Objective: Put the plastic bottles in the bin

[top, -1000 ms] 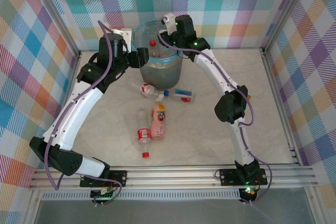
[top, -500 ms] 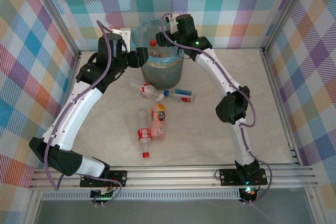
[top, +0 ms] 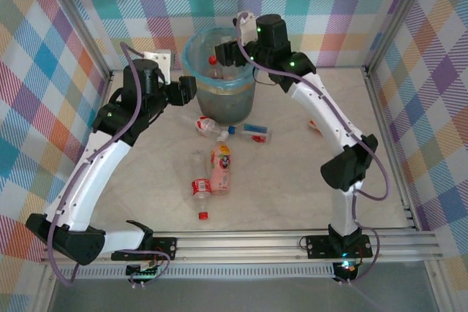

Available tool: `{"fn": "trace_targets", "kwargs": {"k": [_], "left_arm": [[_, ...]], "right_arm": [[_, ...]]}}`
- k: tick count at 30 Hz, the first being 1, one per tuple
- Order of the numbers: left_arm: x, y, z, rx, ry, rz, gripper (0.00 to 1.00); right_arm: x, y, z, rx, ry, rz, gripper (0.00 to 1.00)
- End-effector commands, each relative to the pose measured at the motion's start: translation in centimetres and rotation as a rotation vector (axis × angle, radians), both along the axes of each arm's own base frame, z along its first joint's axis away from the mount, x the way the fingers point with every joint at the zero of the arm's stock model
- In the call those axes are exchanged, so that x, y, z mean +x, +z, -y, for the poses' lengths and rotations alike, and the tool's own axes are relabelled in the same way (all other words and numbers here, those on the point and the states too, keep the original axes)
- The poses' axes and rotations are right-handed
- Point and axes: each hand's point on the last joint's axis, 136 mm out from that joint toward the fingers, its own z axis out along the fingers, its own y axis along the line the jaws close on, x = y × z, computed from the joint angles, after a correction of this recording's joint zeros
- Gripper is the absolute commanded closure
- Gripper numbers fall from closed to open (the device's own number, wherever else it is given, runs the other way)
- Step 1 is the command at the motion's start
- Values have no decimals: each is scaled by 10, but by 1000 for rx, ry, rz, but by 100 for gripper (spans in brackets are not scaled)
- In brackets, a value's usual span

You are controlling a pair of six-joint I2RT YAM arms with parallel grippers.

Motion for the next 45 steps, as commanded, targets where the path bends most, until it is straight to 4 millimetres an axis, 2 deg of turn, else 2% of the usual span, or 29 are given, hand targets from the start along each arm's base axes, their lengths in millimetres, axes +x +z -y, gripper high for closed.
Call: {"fn": "trace_targets", "kwargs": {"k": [1,5,9,13,18,22,28,34,41,45], "left_arm": [[-19,-24,-11,24,-4,-70,30],[-38,-67,-14,14,2,-197,30],[-57,-115,-14,-33,21,-345,30],[-72,-157,-13,-86,46,-442,28],[-76,-206,-3,-147,61,-559,27],[-73,-237,3,-180,71,-605,26],[-68,-270,11,-179,65,-676,26],[-67,-303,6,-130,97,-746,26],[-60,-330,5,-119,111,-797,26],[-59,-339,5,-124,116,-814,28]], "right_arm": [[-40,21,-4,79,97,43,31],[-75,2,2,73,129,19,33],[-111,-37,0,54,176,-30,34],[-146,-82,-12,7,255,-119,34],[-186,-130,-36,-48,350,-252,35],[-209,-147,-48,-79,393,-292,35],[-219,-155,-49,-94,395,-310,35],[-219,-156,-46,-94,373,-311,35],[-219,-165,-46,-107,366,-340,32],[-219,-168,-46,-111,363,-354,31]]}}
